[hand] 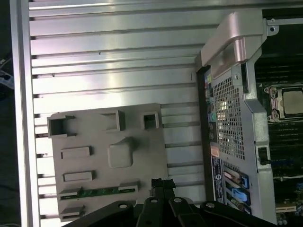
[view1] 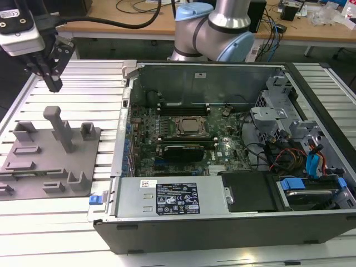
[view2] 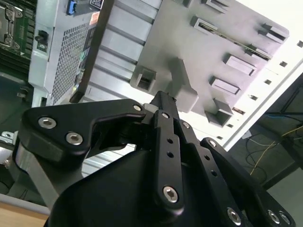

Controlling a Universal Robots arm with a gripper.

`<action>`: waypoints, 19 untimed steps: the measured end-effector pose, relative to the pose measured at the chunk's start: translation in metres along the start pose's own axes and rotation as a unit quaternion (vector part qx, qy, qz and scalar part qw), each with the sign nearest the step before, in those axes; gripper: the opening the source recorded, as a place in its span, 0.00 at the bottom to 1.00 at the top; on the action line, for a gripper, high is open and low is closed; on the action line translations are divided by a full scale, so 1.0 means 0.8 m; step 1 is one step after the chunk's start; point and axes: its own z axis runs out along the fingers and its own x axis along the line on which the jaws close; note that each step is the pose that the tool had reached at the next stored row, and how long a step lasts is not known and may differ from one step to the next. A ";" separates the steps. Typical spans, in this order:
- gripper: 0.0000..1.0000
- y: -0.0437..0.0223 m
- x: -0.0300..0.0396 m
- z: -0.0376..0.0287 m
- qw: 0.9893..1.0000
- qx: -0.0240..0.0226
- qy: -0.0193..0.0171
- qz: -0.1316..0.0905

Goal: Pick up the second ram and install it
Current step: 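Reach for the second ram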

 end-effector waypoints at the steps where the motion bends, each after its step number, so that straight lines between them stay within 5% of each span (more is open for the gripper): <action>1: 0.11 -0.0003 0.0039 -0.0001 1.000 0.000 0.000 0.000; 9: 0.11 -0.0041 0.0556 -0.0010 1.000 0.000 0.000 0.000; 14: 0.11 -0.0059 0.0784 -0.0012 1.000 0.000 0.000 0.000; 19: 0.11 -0.0069 0.0925 -0.0011 1.000 0.000 0.000 0.000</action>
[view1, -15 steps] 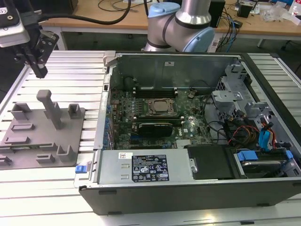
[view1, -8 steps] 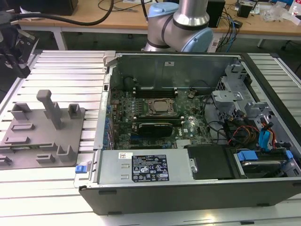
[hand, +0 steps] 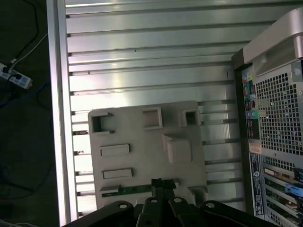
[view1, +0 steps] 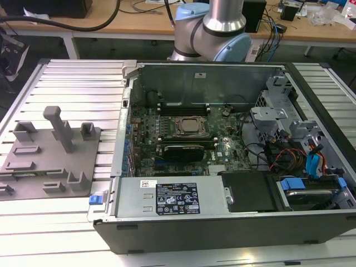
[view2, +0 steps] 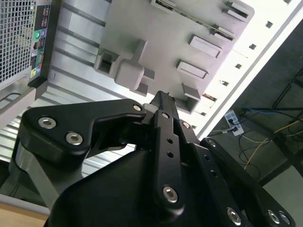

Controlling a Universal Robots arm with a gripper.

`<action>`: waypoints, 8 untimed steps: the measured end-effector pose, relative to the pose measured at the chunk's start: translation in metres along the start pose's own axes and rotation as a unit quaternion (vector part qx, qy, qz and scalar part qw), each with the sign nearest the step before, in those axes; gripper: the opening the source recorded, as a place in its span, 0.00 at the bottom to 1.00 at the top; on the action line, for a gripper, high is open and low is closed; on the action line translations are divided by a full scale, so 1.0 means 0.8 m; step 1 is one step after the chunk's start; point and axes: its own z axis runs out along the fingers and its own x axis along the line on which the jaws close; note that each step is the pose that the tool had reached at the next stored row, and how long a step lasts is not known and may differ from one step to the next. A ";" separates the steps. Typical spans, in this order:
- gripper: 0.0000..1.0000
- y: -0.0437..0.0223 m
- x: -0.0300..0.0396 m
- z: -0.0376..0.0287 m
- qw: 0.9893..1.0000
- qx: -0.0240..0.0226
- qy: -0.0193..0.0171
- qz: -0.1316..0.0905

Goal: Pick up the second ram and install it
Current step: 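Reach for the second ram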

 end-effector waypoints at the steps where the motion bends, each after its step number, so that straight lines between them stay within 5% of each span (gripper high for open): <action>1: 0.11 -0.0001 0.0016 0.0000 1.000 0.000 0.000 0.000; 8: 0.11 -0.0015 0.0189 0.0004 1.000 0.000 0.000 0.000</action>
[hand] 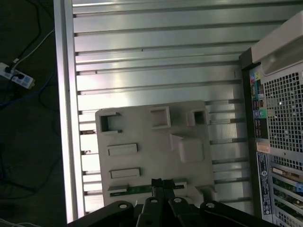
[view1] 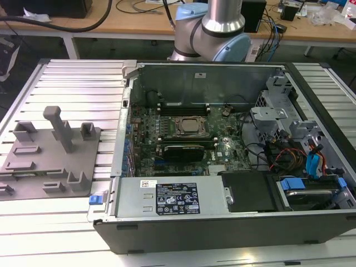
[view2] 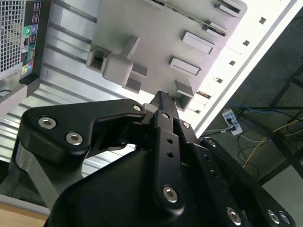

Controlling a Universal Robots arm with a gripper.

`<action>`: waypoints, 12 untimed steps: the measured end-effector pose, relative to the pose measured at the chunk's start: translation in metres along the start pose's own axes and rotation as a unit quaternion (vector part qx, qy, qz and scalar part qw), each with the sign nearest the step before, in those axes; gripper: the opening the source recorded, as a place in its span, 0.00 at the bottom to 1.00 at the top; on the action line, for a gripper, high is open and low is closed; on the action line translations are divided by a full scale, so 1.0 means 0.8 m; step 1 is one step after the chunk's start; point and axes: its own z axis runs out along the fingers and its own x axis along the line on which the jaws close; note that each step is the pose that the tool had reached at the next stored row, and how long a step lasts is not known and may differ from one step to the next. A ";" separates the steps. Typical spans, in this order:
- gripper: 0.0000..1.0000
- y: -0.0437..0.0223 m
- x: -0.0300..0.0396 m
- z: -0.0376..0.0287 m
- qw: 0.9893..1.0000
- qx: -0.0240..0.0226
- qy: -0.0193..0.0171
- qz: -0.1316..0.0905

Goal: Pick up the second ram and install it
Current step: 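Reach for the second ram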

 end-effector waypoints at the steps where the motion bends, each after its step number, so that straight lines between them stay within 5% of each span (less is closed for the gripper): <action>1: 0.11 -0.0002 0.0022 0.0000 1.000 0.000 0.000 0.000; 6: 0.11 -0.0032 0.0079 -0.0002 1.000 0.000 0.000 0.000; 12: 0.11 -0.0269 0.0061 -0.0011 1.000 0.000 0.000 0.000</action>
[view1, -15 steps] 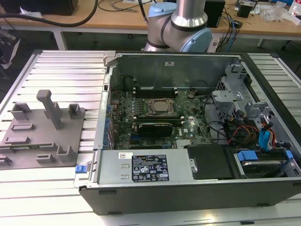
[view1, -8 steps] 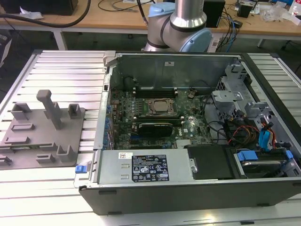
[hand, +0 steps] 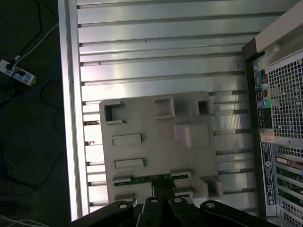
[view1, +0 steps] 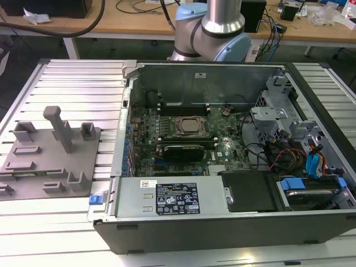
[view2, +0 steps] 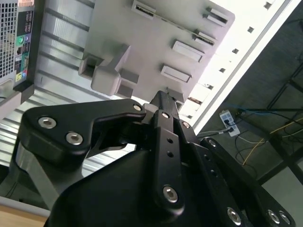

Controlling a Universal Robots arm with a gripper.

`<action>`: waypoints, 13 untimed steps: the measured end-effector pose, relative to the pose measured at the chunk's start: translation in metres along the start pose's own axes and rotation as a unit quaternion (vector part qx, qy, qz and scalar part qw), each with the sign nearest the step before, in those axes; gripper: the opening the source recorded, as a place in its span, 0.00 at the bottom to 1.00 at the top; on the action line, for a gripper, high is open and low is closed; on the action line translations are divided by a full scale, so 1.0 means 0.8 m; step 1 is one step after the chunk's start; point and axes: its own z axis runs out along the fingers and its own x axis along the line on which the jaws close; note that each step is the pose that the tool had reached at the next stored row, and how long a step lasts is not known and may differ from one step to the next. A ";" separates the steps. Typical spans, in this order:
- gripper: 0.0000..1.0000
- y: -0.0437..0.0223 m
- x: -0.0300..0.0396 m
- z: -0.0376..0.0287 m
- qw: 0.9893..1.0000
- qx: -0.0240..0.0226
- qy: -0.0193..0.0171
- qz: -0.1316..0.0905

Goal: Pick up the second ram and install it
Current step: 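Reach for the second ram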

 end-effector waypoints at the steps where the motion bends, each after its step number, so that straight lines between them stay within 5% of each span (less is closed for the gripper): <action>1: 0.11 -0.0044 -0.0004 -0.0002 1.000 0.000 0.000 0.000; 13: 0.11 -0.0308 -0.0023 -0.0002 1.000 0.000 0.000 0.000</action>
